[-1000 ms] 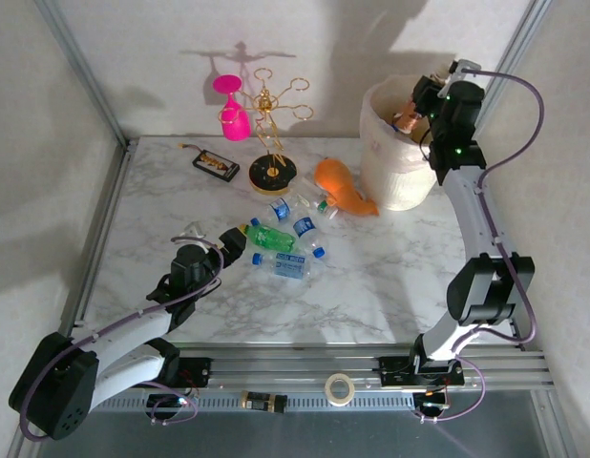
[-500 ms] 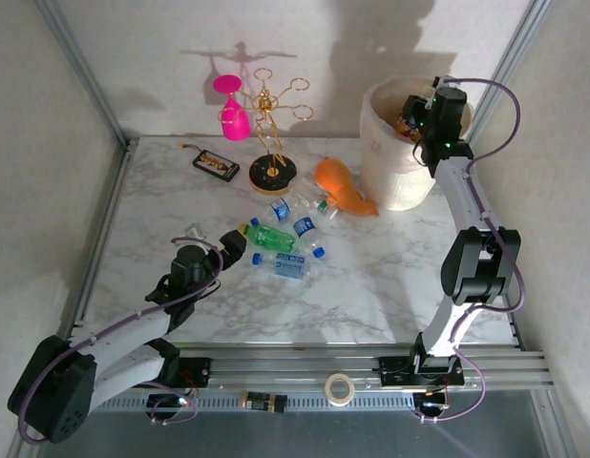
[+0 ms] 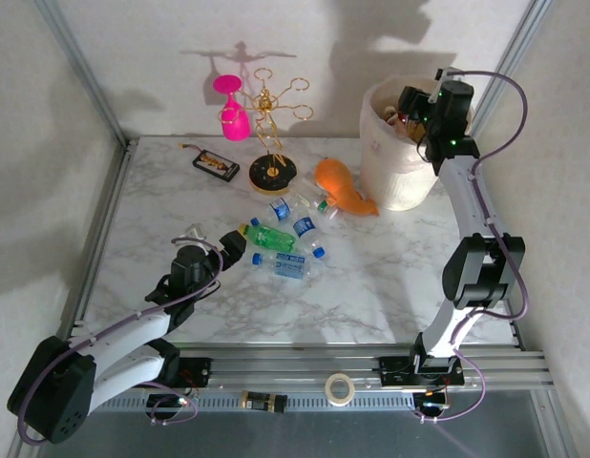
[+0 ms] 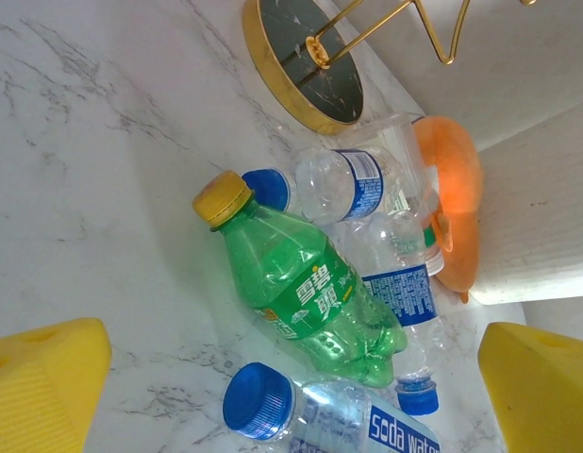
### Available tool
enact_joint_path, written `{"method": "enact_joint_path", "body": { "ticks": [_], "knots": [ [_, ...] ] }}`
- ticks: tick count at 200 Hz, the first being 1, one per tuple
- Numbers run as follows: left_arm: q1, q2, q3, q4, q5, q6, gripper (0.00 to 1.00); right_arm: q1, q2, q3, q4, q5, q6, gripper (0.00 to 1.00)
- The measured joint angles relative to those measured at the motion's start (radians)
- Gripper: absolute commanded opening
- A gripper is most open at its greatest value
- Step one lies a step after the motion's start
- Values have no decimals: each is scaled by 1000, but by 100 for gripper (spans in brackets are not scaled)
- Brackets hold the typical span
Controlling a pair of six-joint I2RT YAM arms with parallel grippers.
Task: Put the plastic bottles in the bin
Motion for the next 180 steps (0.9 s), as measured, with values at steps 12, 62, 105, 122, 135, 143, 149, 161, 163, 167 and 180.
{"method": "enact_joint_path", "body": {
  "ticks": [12,62,105,122,135,143,149,161,163,167,180],
  "knots": [
    [0,2,0,0,0,0,100,0,-37,-16,7,-15,3,73],
    [2,5,53,-17,-5,9,100,39,-273,-169,93,-96,40,76],
    [12,31,103,-15,-9,20,100,211,-469,-423,214,-140,63,74],
    [23,43,115,-16,-8,20,99,294,-505,-518,240,-156,63,75],
    [31,49,120,-16,-8,21,100,359,-512,-578,255,-157,61,75],
    [38,50,121,-16,-7,20,99,397,-512,-609,255,-158,58,75],
    [44,51,122,-16,-7,20,100,425,-512,-631,253,-158,56,75],
    [56,52,122,-17,-7,19,100,483,-509,-666,239,-161,50,75],
    [59,52,122,-18,-7,19,100,493,-508,-670,237,-164,48,75],
    [64,52,122,-18,-7,19,100,507,-506,-677,232,-165,46,75],
    [79,52,122,-23,-8,19,99,559,-491,-684,204,-172,28,74]
  ]
}}
